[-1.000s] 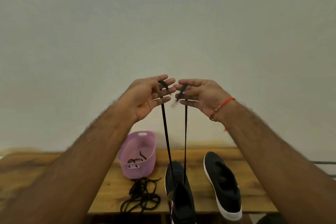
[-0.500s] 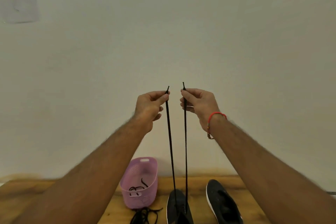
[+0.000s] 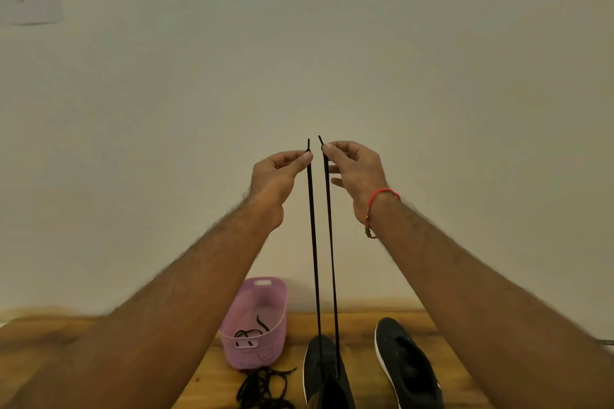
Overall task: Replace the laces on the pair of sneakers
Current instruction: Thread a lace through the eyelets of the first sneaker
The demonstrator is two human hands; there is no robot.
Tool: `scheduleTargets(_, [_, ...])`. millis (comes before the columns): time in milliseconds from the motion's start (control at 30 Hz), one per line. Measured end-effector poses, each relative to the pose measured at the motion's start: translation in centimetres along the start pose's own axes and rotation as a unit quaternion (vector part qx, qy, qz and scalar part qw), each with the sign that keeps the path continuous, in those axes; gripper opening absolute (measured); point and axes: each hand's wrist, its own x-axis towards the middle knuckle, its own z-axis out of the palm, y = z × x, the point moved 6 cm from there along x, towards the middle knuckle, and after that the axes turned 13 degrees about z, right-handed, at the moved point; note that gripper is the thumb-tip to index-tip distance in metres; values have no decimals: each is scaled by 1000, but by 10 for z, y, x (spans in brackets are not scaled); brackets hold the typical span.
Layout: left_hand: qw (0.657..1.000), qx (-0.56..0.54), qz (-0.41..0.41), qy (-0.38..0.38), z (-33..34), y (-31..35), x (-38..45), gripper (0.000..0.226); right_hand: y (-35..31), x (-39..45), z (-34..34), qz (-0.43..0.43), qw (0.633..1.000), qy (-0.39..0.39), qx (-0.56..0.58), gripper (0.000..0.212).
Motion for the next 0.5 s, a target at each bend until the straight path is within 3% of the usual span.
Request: scheduleTargets(500, [1000,-2,21,-10,-4,2,1,18,1,-2,5,11,1000,-7,-14,15])
